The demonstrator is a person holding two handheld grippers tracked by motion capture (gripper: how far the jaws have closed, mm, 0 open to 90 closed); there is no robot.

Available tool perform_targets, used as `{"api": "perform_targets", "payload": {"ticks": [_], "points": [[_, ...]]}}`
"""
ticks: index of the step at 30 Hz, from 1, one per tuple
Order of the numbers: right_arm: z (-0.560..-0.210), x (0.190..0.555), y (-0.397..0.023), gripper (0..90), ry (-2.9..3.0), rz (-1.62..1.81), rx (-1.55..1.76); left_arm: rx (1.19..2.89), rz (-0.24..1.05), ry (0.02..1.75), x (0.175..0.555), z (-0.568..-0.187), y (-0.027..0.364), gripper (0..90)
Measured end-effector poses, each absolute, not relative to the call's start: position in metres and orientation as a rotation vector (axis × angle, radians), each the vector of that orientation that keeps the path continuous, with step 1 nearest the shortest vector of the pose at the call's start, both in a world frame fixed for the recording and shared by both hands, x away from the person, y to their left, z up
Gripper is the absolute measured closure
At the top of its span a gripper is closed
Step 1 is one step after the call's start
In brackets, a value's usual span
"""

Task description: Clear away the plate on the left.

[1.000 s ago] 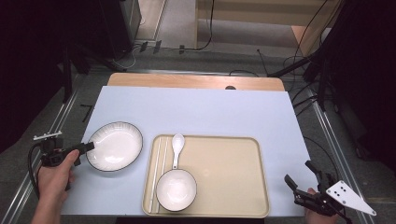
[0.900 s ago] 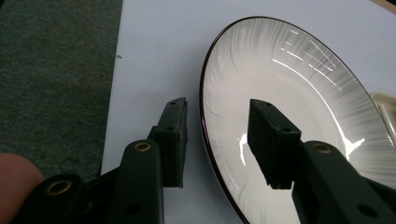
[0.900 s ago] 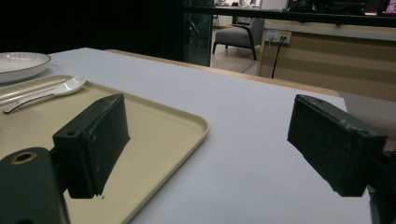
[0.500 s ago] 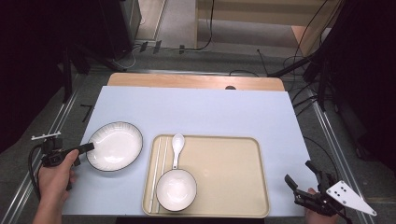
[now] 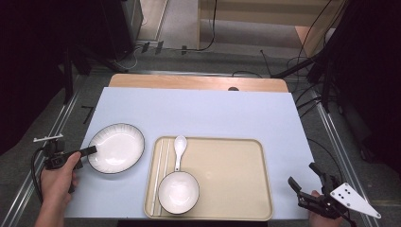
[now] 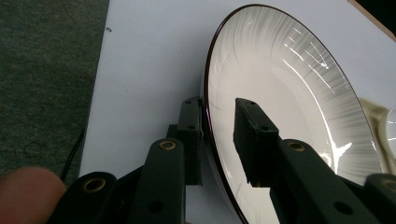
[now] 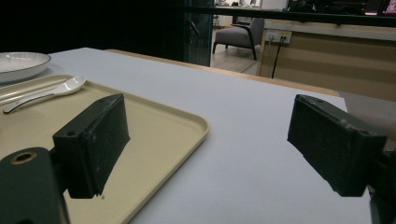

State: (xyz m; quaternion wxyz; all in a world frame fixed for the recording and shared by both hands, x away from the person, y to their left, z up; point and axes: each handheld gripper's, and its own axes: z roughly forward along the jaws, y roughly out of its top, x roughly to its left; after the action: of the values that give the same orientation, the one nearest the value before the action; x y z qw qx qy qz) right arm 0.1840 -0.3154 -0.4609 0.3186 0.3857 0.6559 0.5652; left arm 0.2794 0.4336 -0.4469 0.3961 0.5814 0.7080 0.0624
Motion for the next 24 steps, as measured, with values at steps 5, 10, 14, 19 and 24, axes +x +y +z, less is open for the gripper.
{"api": "perform_targets", "payload": {"ticks": [5, 10, 14, 19, 24], "points": [[-0.461, 0.184, -0.315, 12.9, 1.727, 1.486, 1.008, 1.454, 0.113, 1.799, 0.280, -0.451, 0.435, 73.6], [-0.461, 0.184, -0.316, 12.9, 1.725, 1.488, 1.015, 1.444, 0.091, 1.798, 0.280, -0.453, 0.435, 74.6], [-0.461, 0.185, -0.316, 12.9, 1.728, 1.486, 1.006, 1.446, 0.071, 1.802, 0.281, -0.455, 0.435, 74.9], [-0.461, 0.185, -0.315, 12.9, 1.730, 1.485, 1.011, 1.402, 0.008, 1.806, 0.282, -0.459, 0.438, 76.0], [-0.461, 0.185, -0.315, 12.9, 1.731, 1.487, 1.013, 1.367, -0.019, 1.810, 0.282, -0.462, 0.440, 78.5]]}}
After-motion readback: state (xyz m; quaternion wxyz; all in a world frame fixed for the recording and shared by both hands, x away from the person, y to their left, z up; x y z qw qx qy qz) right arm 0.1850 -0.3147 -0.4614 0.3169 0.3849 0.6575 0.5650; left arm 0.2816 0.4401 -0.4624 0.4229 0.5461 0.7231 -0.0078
